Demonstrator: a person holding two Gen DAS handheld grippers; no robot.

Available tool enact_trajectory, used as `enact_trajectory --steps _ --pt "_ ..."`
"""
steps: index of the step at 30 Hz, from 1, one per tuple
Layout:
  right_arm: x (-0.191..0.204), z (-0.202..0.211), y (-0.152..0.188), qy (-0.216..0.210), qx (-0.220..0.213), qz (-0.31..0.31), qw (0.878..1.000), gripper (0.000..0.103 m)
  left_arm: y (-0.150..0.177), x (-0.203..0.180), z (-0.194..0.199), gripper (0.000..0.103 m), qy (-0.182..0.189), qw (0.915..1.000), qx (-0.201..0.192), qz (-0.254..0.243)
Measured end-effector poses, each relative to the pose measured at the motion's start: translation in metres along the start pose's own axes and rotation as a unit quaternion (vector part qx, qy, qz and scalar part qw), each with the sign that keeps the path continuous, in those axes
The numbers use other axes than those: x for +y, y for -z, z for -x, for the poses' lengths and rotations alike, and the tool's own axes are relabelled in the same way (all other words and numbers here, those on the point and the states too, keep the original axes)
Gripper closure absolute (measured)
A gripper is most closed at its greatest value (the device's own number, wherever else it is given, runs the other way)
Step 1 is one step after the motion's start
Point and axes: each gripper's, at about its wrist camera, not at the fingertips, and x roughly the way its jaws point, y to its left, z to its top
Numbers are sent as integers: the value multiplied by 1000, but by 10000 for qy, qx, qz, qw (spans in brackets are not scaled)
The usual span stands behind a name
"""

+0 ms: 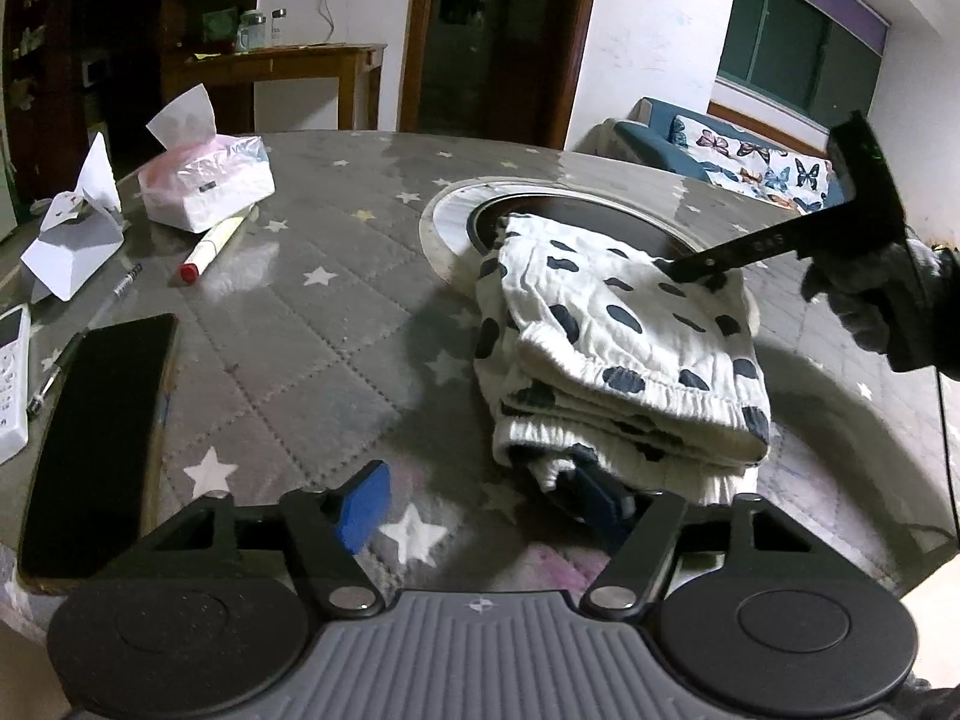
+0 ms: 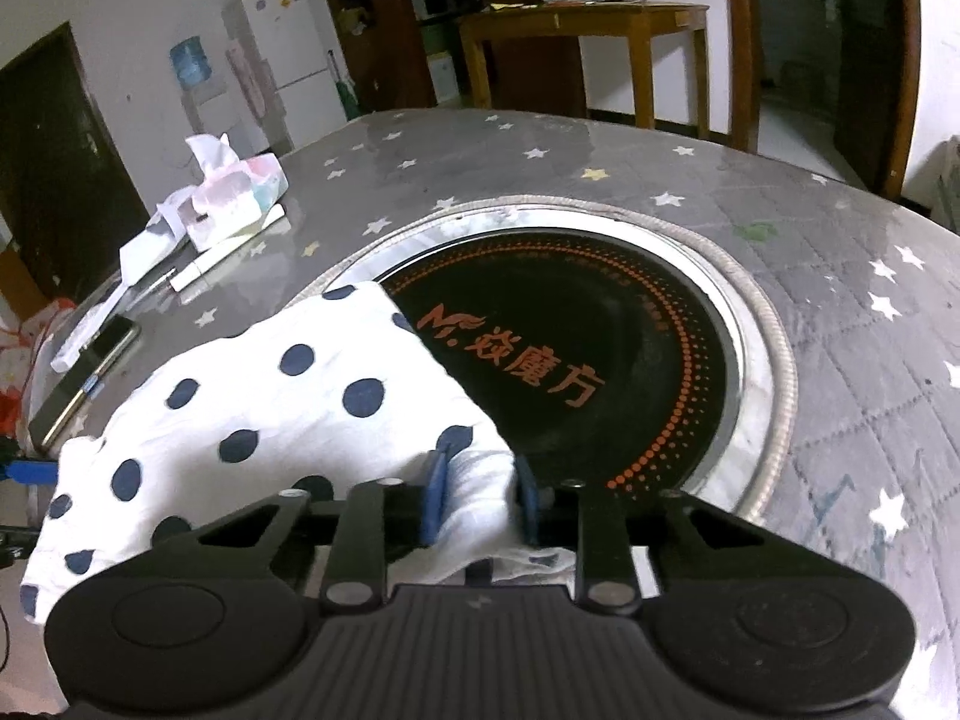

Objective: Fold clothes

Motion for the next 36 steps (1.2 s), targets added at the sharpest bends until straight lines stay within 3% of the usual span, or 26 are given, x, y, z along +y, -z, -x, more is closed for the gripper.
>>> enact_trajectory --steps 7,17,27,31,36 --pt "0 26 18 202 -187 -211 9994 87 -9 0 -16 53 -20 10000 -19 -52" --pt "-3 83 71 814 -396 -666 9937 91 -38 -19 -47 75 435 9977 -87 -515" --pt "0 141 138 1484 -604 -1498 9757 92 -52 -53 -72 78 1332 9879 -44 -795" --pt "1 158 160 1612 -575 -1772 9692 91 -57 -56 -76 73 1267 9878 -32 -906" --pt "7 168 157 1574 -685 -1556 9728 82 -70 -45 -68 72 974 9914 -184 -860"
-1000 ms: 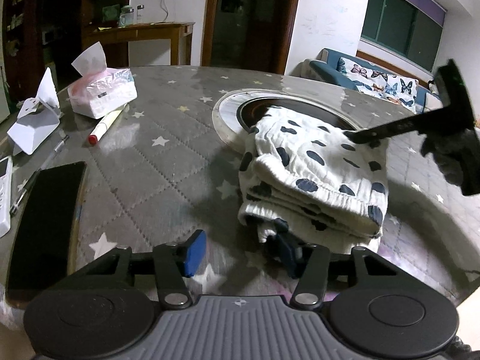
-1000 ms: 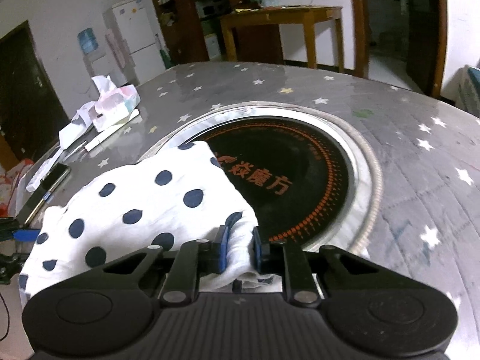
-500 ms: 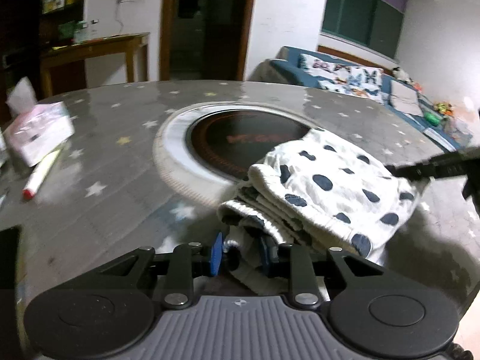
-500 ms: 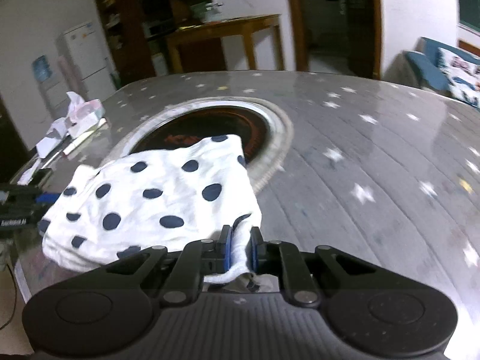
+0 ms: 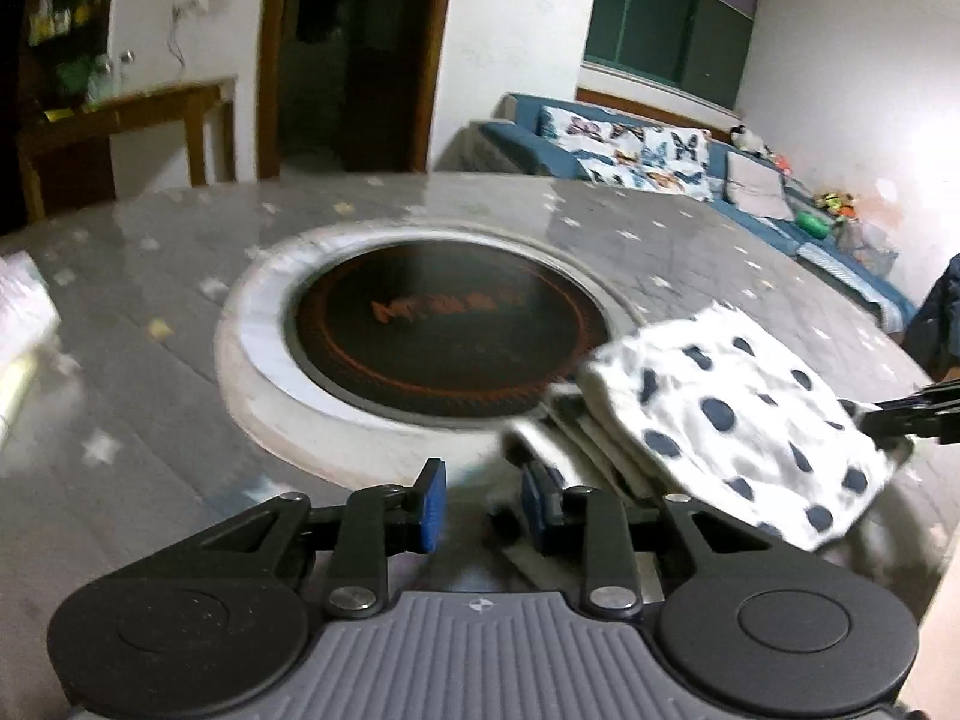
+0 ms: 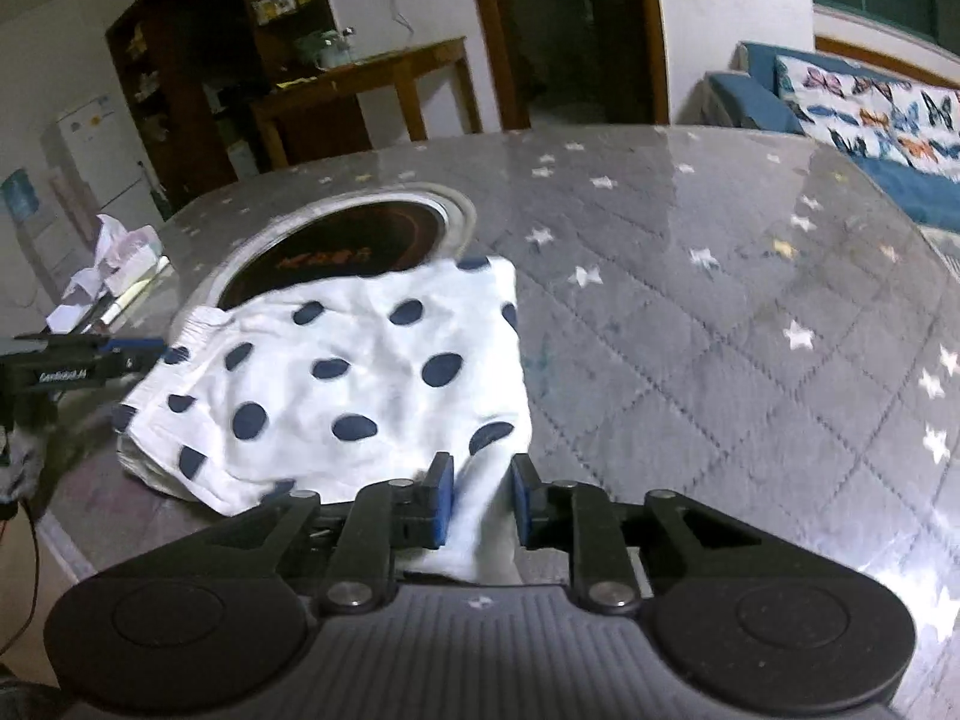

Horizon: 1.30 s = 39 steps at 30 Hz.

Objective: Fold clothes

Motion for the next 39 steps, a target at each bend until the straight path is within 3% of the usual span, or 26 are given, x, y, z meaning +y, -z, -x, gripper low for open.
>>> enact_trajectory --steps 3,5,11,16,23,27,33,39 --pt "2 4 -8 10 -135 137 9998 78 -11 4 11 73 -172 9997 -121 152" --pt "4 3 -15 31 -242 265 9994 66 -20 -2 19 72 -33 9994 -288 185" --pt "10 -23 -40 -85 -364 517 9980 66 -34 -52 18 72 753 9962 -435 -36" --pt "15 -51 -60 -185 -344 637 9972 66 -39 -75 -8 72 979 9950 -216 -31" --pt "26 -93 -76 -245 -131 864 9959 66 -32 -76 -32 74 705 9975 35 -76" --pt "26 -111 -73 -214 0 887 9958 66 -25 -66 -39 80 567 9983 141 -67" --pt "30 -102 -70 -210 -90 995 9948 66 -19 -61 -41 80 568 9983 142 10" --pt "33 -69 -58 -354 -246 1067 9934 66 -17 -64 -39 80 522 9986 64 -54"
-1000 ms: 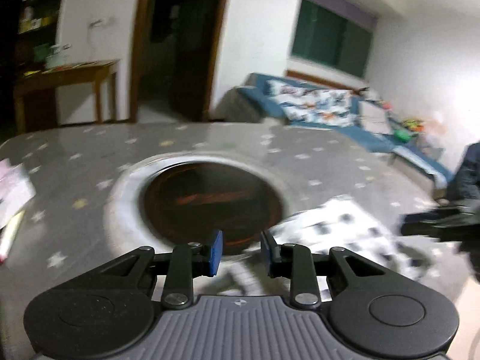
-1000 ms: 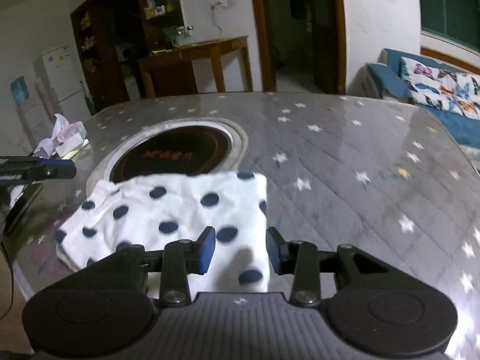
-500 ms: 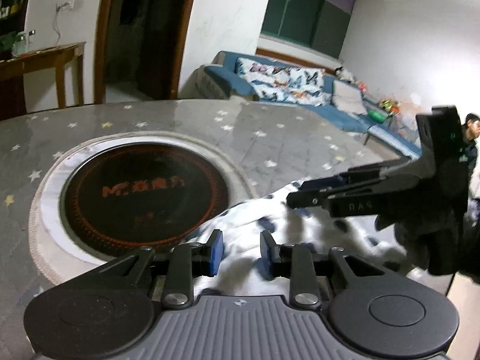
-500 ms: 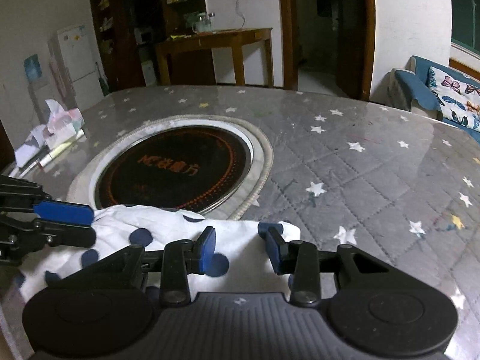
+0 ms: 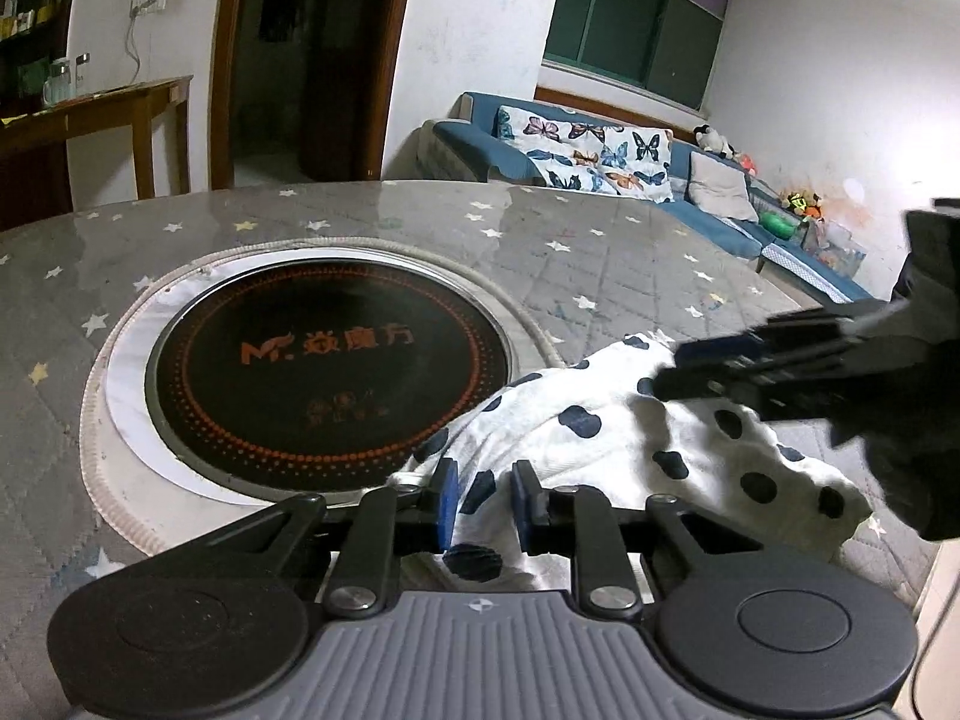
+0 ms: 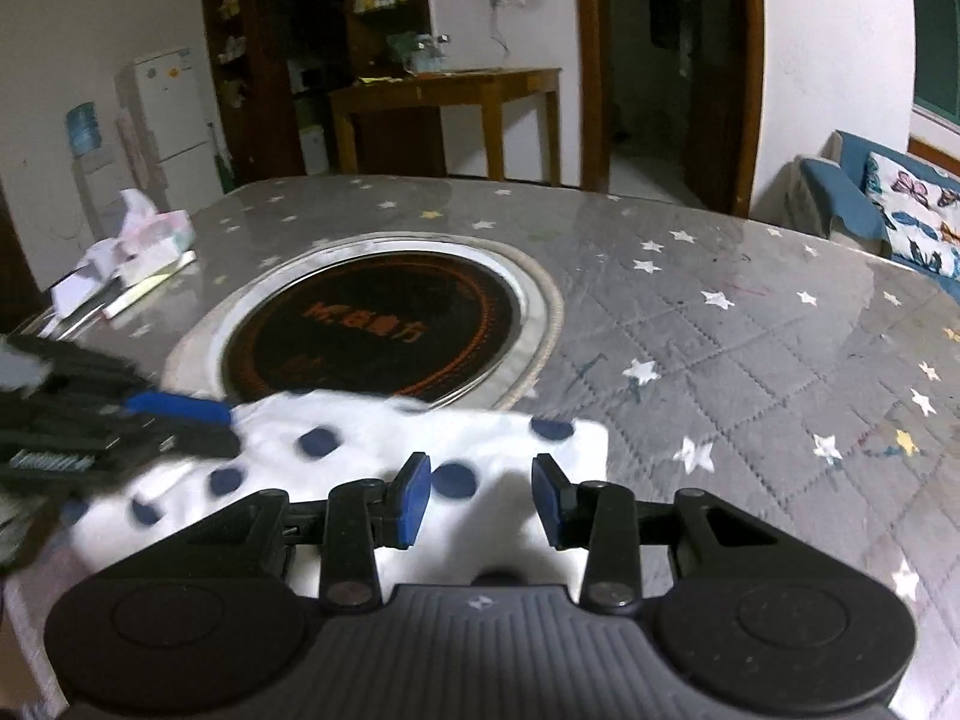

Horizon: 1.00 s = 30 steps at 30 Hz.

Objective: Fold clothes

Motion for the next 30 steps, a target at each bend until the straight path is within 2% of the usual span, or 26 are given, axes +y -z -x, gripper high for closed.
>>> enact_trajectory --steps 6,16,26,30 --pt "8 34 33 -127 -91 -20 9999 66 4 -2 0 80 -71 9999 -88 -103" --pt "17 60 88 357 -212 40 9991 66 7 -6 -3 80 -158 9995 -157 -210" --pt "29 77 78 488 -549 170 9972 66 9 -9 -1 80 -240 9993 -183 -223" --pt "28 69 75 481 -508 35 9975 66 10 -6 0 80 -156 9994 -218 -207"
